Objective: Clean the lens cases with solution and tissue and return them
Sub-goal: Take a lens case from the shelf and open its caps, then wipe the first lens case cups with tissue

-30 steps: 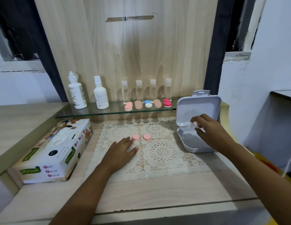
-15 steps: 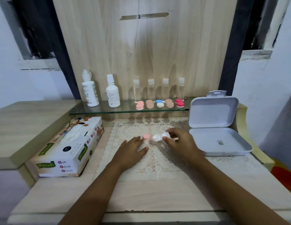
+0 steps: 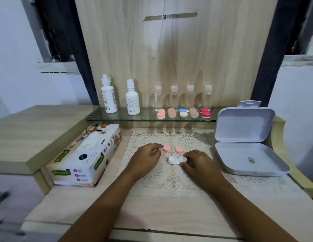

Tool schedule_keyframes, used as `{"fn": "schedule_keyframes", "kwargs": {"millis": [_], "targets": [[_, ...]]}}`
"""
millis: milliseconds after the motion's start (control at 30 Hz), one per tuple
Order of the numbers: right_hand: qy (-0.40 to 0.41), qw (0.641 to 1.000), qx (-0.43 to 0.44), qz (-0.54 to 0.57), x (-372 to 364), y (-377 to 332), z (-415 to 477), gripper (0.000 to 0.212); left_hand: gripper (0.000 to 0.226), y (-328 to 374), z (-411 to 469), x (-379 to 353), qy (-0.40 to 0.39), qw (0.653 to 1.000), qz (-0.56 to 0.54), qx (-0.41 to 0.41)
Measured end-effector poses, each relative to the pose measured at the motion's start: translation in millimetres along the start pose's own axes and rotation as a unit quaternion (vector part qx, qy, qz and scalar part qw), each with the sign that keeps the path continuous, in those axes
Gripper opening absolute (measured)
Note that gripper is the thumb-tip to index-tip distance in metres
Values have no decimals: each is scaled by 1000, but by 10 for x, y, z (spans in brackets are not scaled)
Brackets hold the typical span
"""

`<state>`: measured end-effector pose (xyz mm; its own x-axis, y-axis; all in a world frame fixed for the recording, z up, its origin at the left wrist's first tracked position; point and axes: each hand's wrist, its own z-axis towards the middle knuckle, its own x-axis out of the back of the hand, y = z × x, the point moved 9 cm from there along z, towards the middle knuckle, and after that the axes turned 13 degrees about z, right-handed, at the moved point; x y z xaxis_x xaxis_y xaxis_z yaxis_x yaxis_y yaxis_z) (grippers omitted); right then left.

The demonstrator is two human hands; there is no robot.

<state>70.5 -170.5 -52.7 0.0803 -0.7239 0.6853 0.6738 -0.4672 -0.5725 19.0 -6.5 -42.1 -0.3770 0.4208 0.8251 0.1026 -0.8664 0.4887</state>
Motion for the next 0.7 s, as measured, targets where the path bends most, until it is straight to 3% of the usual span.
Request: {"fn": "schedule_keyframes", "kwargs": {"millis": [167, 333, 500, 700], "targets": [[5, 1000, 3, -6, 6, 8, -6, 26, 25, 96, 63, 603, 71, 997, 9, -8], [6, 1000, 6, 11, 8, 10, 0, 23, 27, -305, 97, 1468, 168, 968, 176, 65], [-1, 1000, 8, 12, -13, -14, 13, 21, 23, -1031, 103, 1680, 61, 930, 312, 184], [-4, 1000, 11, 4, -4, -37, 11, 20, 21, -1292, -23, 1491, -47, 945, 261, 193]]}}
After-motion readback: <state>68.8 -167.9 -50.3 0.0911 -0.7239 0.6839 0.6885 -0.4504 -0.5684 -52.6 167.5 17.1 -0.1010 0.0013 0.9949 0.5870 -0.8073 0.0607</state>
